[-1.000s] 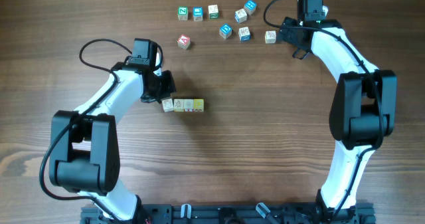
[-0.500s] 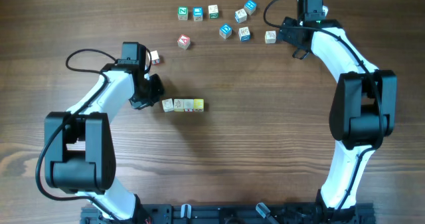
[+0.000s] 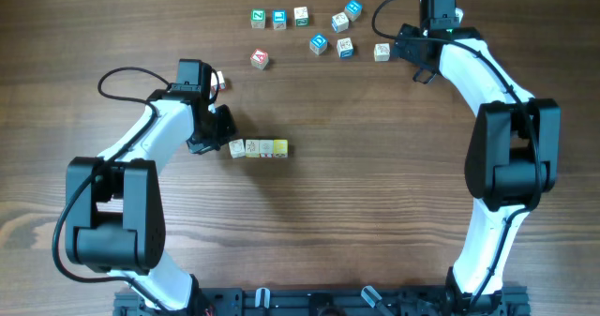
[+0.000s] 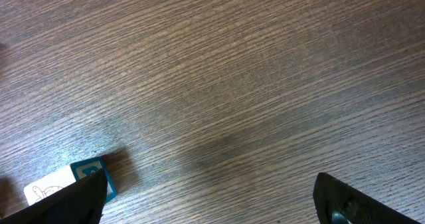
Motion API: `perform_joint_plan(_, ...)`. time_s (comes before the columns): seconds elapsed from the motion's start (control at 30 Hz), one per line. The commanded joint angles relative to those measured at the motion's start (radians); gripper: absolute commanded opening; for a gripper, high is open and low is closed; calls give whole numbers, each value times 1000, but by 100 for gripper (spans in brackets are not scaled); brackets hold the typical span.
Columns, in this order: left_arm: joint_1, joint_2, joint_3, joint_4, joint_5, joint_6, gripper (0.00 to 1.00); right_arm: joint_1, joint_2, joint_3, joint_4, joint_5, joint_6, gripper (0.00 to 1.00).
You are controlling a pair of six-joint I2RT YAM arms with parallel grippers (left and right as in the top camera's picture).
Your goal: Form a horizontal line
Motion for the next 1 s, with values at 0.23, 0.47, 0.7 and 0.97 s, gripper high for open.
perform_joint_plan(0.23,-7,6,-12,-11,20,9,4,3,-4,-8,2,20,-12,100)
perform_joint_plan(0.47,-7,6,-12,5,41,9,4,3,-4,-8,1,20,-12,100)
perform_joint_plan(0.7,-7,6,-12,27,58,10,4,3,-4,-8,1,20,-12,100)
perform_joint_plan(0.97,-6,6,-12,29,-109,27,4,3,-4,-8,1,20,-12,100)
